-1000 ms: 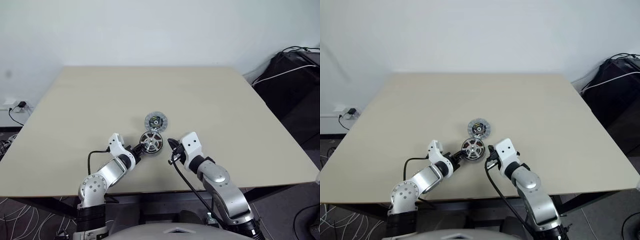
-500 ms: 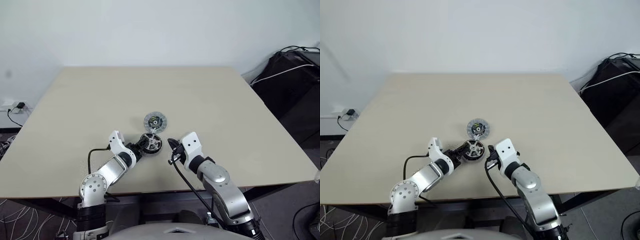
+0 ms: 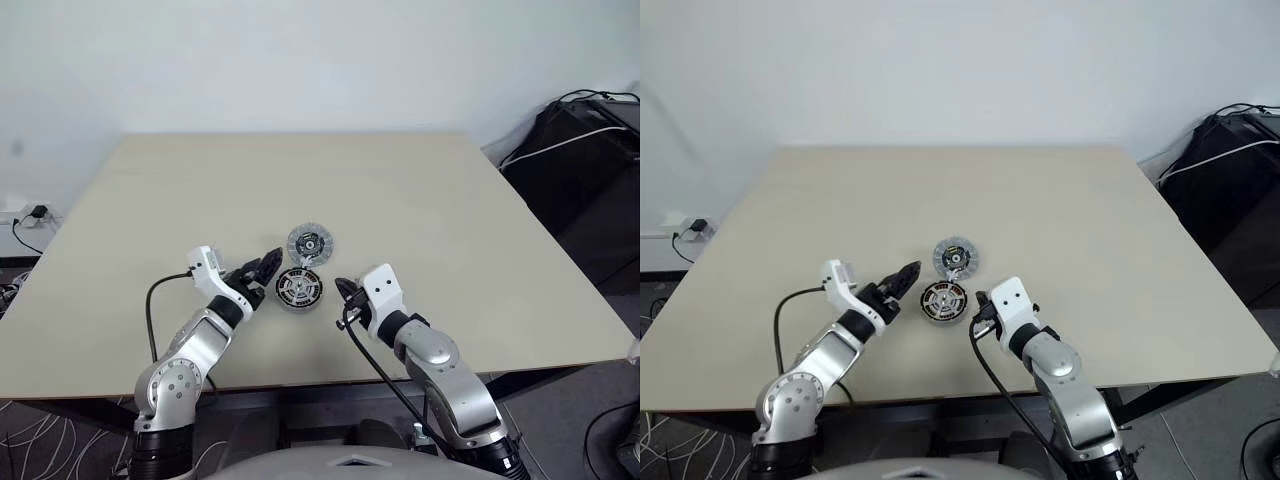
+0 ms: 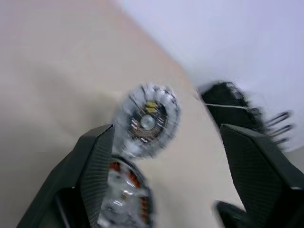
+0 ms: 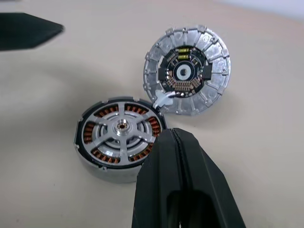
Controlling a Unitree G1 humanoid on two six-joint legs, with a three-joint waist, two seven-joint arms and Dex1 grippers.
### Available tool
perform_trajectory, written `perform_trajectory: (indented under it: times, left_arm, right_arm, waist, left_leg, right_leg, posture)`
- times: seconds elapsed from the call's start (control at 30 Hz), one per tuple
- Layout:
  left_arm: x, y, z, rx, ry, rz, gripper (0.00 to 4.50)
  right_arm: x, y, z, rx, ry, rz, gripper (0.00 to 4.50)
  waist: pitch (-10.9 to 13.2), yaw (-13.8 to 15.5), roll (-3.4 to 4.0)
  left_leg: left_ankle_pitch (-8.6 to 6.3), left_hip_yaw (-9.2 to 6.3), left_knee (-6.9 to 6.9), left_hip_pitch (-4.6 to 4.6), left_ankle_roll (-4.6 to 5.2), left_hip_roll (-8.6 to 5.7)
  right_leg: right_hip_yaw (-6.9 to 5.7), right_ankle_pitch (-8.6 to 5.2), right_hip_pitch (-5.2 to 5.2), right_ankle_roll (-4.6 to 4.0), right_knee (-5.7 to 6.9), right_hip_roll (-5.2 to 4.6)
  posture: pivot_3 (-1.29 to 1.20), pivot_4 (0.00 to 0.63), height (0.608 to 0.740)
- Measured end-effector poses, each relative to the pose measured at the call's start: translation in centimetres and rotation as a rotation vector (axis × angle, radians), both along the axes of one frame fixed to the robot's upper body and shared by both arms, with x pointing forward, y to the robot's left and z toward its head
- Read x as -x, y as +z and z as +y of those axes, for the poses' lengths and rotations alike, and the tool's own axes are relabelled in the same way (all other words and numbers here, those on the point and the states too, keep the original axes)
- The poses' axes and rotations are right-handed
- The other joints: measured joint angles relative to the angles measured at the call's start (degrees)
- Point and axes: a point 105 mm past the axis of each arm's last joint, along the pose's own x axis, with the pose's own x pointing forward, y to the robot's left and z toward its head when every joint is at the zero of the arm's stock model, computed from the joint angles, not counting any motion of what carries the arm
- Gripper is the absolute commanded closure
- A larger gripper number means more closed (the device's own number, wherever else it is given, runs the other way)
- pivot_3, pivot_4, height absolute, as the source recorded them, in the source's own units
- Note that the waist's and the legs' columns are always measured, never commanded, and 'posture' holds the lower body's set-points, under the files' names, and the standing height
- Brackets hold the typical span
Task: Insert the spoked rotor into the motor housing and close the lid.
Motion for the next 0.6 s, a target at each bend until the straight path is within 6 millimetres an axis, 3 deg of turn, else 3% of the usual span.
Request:
perform_trajectory:
  times: [0.1,0.17,0.5,0.6]
  left_arm:
    - [0.6,-0.2,0.7,-0.223,0.028,-0.154,0.75]
    - [1.1,-0.4,0.7,-0.312,0.022,-0.234,1.13]
    - [4.6,-5.3,0.5,-0.501,-0.158,-0.263,4.33]
    - [5.2,-5.7,0.5,-0.509,-0.182,-0.267,4.49]
  right_arm:
    - [-0.3,0.2,0.3,-0.018,0.003,-0.001,4.5]
    - [-0.5,0.0,0.6,-0.027,0.006,0.009,4.5]
    - [-1.6,-1.6,2.5,-0.037,0.054,0.075,4.5]
    - [-2.2,-1.5,3.8,-0.039,0.088,0.075,4.5]
  waist:
    - [0.0,0.1,0.0]
    - [0.0,0.2,0.02]
    - [0.0,-0.1,0.14]
    - [0.0,-0.2,0.18]
  left_leg:
    - [0.0,0.2,-0.18,0.03,0.0,-0.01]
    - [-0.01,0.22,-0.25,0.02,0.01,-0.01]
    - [-0.02,0.29,-0.47,-0.02,0.02,0.04]
    - [-0.02,0.3,-0.46,-0.02,0.03,0.04]
  right_leg:
    - [0.19,0.0,-0.1,0.0,-0.06,-0.04]
    - [0.22,0.0,-0.15,0.0,-0.09,-0.05]
    - [0.28,-0.04,-0.35,-0.08,-0.14,-0.06]
    - [0.29,-0.04,-0.34,-0.07,-0.13,-0.06]
  posture:
    - [0.0,0.0,0.74]
    - [0.0,0.0,0.74]
    - [0.0,0.0,0.74]
    - [0.0,0.0,0.74]
